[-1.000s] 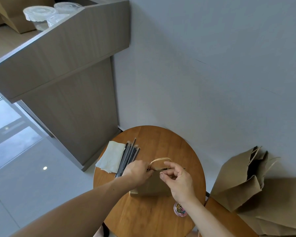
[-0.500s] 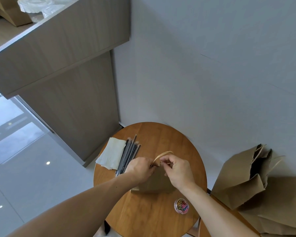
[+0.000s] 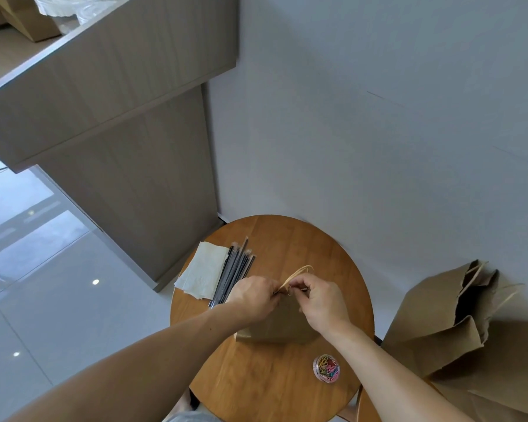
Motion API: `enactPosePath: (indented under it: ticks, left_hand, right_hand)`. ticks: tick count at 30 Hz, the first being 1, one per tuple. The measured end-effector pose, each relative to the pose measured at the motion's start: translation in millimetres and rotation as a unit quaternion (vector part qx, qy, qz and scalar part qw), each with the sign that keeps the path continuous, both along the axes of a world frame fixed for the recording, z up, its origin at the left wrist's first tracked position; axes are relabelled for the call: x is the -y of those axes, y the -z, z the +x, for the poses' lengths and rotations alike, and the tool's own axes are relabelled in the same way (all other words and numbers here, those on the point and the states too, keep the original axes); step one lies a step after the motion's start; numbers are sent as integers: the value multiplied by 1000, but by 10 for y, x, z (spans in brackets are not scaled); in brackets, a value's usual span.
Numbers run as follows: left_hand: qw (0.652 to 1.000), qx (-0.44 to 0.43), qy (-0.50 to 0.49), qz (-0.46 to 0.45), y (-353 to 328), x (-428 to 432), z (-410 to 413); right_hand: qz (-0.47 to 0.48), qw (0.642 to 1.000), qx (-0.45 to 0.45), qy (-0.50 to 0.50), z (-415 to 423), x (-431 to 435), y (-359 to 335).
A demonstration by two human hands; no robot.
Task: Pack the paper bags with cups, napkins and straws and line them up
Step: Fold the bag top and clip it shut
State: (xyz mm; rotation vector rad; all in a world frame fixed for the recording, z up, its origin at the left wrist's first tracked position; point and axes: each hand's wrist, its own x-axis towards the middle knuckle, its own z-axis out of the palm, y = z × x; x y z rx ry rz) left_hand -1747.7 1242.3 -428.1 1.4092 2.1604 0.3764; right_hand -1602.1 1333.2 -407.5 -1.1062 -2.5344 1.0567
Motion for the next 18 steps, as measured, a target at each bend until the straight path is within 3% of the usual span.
enactPosePath:
  ticks: [8, 18]
  left_hand:
    - [1000, 8, 4, 1, -5, 2, 2]
    - [1000, 6, -25, 14, 80, 35, 48]
  right_hand:
    - [103, 991, 12, -85, 29, -50, 75]
    - [114, 982, 114, -94, 31, -42, 135]
